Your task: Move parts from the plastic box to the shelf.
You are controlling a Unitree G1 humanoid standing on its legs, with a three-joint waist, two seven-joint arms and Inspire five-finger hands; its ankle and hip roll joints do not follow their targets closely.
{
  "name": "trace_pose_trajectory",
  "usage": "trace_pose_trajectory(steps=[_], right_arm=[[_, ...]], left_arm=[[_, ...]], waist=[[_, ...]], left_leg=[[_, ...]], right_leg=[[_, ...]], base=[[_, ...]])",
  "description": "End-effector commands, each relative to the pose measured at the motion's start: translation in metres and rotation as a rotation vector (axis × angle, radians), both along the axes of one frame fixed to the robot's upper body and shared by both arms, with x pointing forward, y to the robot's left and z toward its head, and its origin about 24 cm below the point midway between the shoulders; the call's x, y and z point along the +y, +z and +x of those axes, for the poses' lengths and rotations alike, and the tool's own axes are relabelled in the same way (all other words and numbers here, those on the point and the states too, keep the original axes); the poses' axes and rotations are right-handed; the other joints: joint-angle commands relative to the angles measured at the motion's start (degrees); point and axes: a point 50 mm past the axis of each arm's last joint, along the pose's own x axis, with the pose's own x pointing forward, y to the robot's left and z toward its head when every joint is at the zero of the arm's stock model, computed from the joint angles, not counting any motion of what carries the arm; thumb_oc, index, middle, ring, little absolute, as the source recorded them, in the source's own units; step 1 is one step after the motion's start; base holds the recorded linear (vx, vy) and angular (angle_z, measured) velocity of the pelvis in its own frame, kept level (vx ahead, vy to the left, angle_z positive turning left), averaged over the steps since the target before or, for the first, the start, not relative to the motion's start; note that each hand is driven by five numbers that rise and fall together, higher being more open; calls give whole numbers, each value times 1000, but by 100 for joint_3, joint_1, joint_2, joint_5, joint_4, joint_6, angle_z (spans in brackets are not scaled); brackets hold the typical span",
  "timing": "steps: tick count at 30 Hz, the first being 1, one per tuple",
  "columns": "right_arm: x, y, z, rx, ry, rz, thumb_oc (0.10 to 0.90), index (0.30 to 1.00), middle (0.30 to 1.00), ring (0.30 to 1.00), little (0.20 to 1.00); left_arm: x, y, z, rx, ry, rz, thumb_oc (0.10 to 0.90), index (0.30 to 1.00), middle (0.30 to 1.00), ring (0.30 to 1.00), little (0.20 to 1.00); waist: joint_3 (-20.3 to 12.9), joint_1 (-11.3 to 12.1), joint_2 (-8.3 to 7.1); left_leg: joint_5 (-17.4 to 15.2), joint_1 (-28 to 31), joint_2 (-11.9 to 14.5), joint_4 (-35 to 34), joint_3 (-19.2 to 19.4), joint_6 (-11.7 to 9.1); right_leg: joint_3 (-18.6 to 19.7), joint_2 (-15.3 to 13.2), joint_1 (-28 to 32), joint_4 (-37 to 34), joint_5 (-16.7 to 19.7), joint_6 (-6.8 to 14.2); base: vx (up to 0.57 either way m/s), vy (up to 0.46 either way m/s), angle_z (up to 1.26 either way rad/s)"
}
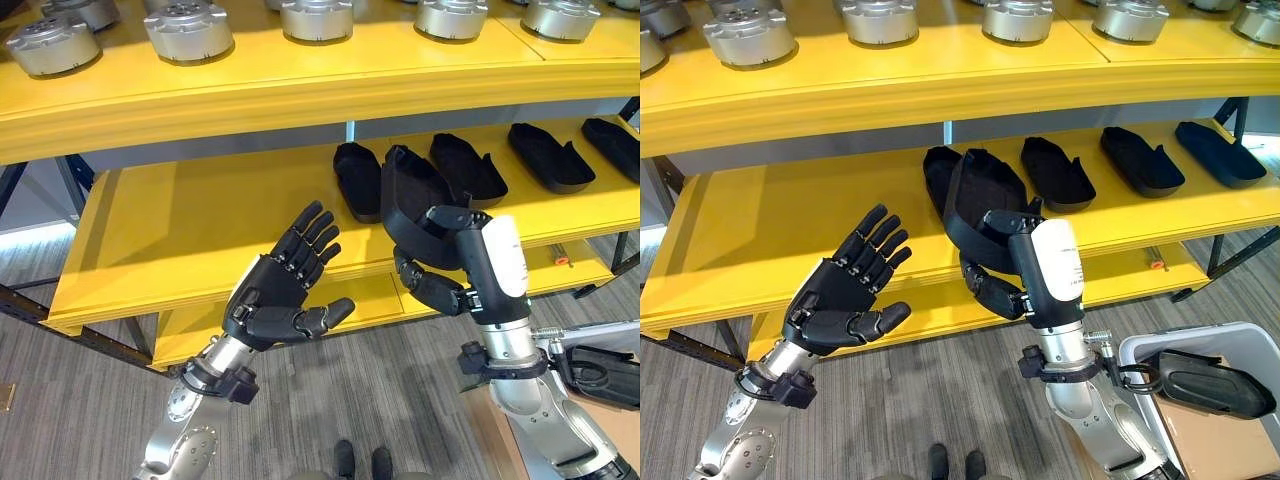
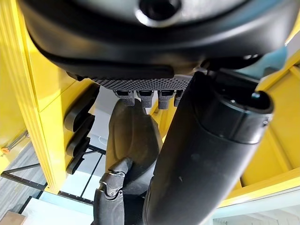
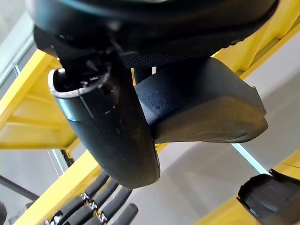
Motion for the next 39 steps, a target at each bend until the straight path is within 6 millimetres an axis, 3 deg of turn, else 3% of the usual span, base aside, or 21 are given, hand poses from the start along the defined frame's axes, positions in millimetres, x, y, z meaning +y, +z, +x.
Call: trace_pose_trajectory(steps=[1, 7, 10, 12, 14, 15, 16, 18, 19, 23, 30, 31, 35, 39], right_arm=[[5, 51, -5, -337, 72, 70, 400, 300, 300, 300, 300], [9, 51, -4, -365, 63, 41, 400, 300, 300, 300, 300], [8, 52, -2, -396, 35, 12, 400, 300, 300, 300, 300], [7, 52, 1, -394, 15, -4, 400, 300, 300, 300, 300], [8, 51, 4, -390, 24, -10, 400, 300, 300, 300, 300], [10, 52, 4, -387, 43, -25, 400, 300, 300, 300, 300], [10, 52, 4, -387, 45, -28, 400, 300, 300, 300, 300], [9, 53, 2, -390, 54, -41, 400, 300, 300, 300, 300], [8, 56, 2, -395, 52, -50, 400, 300, 300, 300, 300], [5, 61, 4, -402, 47, -59, 400, 300, 300, 300, 300], [5, 60, 5, -393, 63, -71, 400, 300, 300, 300, 300], [1, 58, 5, -386, 56, -69, 400, 300, 300, 300, 300], [-1, 56, 1, -387, 50, -78, 400, 300, 300, 300, 300], [2, 56, -1, -387, 35, -67, 400, 300, 300, 300, 300]], left_arm=[[-1, 39, -1, -234, -22, -59, 900, 1000, 1000, 1000, 1000], [1, 41, 0, -225, -5, -45, 900, 1000, 1000, 1000, 1000], [-2, 43, 3, -236, -35, -40, 900, 1000, 1000, 1000, 1000], [-7, 44, 4, -238, -53, -48, 900, 1000, 1000, 1000, 1000], [-8, 44, 5, -243, -46, -52, 900, 1000, 1000, 1000, 1000], [-7, 45, 4, -238, -21, -70, 900, 1000, 1000, 1000, 1000], [-7, 45, 4, -238, -18, -73, 900, 1000, 1000, 1000, 1000], [-5, 45, 4, -242, -6, -79, 900, 1000, 1000, 1000, 1000], [-4, 45, 3, -248, -10, -86, 900, 1000, 1000, 1000, 1000], [-4, 43, 5, -257, -15, -97, 900, 1000, 1000, 1000, 1000], [-2, 41, 9, -259, 35, -91, 900, 1000, 1000, 1000, 1000], [0, 39, 9, -250, 31, -91, 900, 1000, 1000, 1000, 1000], [4, 39, 7, -249, 24, -71, 900, 1000, 1000, 1000, 1000], [10, 39, 4, -243, 18, -33, 900, 1000, 1000, 1000, 1000]], waist=[[-423, -38, -194], [-385, -50, -177], [-311, -131, -222], [-292, -190, -221], [-293, -205, -180], [-305, -202, -127], [-308, -204, -117], [-320, -226, -97], [-310, -227, -114], [-245, -264, -174], [-208, -350, 150], [-235, -335, 169], [-298, -258, 142], [-418, -109, 11]], left_leg=[[-550, 423, 634, 91, 578, -538], [-742, 404, 667, 526, 724, -551], [-877, 260, 838, 1084, 1139, -598], [-638, 206, 1165, 1224, 1366, -736], [-320, 181, 1400, 1130, 1301, -866], [6, 207, 1641, 834, 1132, -999], [92, 221, 1688, 753, 1113, -1031], [672, 208, 2100, 429, 1083, -1224], [1073, 100, 2427, 246, 1079, -1342], [1360, -114, 2785, 162, 1157, -1422], [998, 127, 2612, 31, 1122, -1387], [710, 243, 2423, 28, 1126, -1330], [207, 418, 2118, 12, 1156, -1195], [-26, 576, 1911, -49, 1268, -1076]], right_leg=[[-203, -73, -5, 150, -70, 406], [-335, -75, 17, 342, -163, 314], [-507, -189, -25, 468, -181, 264], [-623, -233, -27, 507, -202, 217], [-628, -230, -16, 517, -236, 175], [-608, -263, -7, 521, -286, 174], [-610, -267, -2, 522, -298, 172], [-675, -344, 24, 541, -372, 173], [-733, -460, 45, 574, -424, 171], [-902, -774, 89, 698, -520, 185], [-982, -914, -49, 1319, -804, 230], [-978, -964, -7, 1300, -749, 307], [-984, -1145, 62, 1154, -551, 512], [-1136, -1369, 147, 829, -242, 814]], base=[[51, -80, 2], [38, -78, -5], [-31, -18, -3], [-18, 42, 46], [39, 158, 62], [67, 198, 31], [80, 239, 5], [64, 252, -15], [52, 279, -2], [36, 303, 3], [85, 369, 6], [106, 323, -4], [112, 239, -1], [108, 137, 4]])
